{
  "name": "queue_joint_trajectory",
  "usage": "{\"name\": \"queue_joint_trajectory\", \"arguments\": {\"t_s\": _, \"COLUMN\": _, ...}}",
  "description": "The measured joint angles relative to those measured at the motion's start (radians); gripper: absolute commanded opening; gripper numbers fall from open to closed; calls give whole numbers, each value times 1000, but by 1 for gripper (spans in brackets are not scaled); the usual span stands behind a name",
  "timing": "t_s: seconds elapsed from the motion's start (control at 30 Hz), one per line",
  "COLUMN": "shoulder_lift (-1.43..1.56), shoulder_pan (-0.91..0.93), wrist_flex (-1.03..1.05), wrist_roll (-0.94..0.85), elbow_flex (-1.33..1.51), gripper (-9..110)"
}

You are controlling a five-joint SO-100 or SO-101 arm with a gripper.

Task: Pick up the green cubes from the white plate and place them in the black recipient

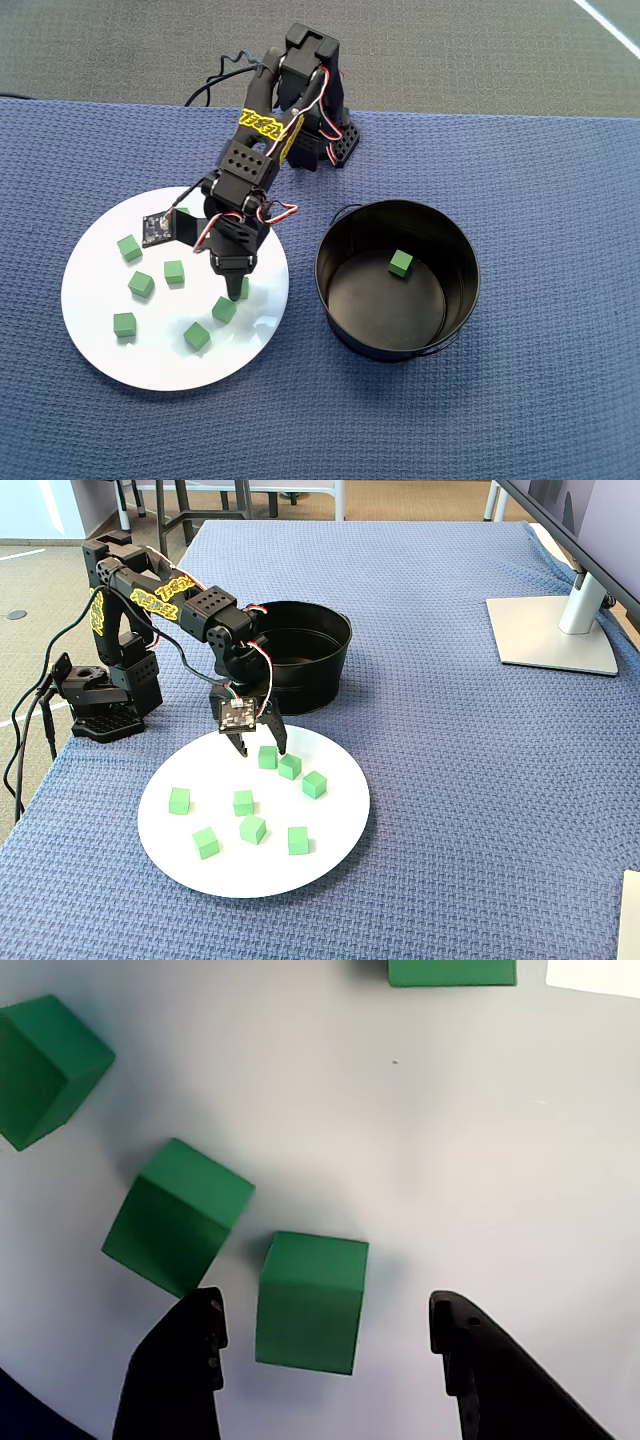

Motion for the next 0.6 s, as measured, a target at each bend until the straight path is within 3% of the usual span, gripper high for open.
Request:
{"name": "queue_joint_trajectory", "arguments": {"t_s": 0.5, "shoulder_lift": -41, "shoulder_pan": -5, "wrist_flex": -11, "wrist_roll": -6, "elbow_flex": 8, "gripper": 14}}
{"name": "queue_joint_trajectory", "arguments": {"t_s": 0.6, "shoulder_lift": -43, "shoulder_pan": -5, "wrist_flex": -11, "wrist_roll": -6, "elbow_flex": 8, "gripper": 8}}
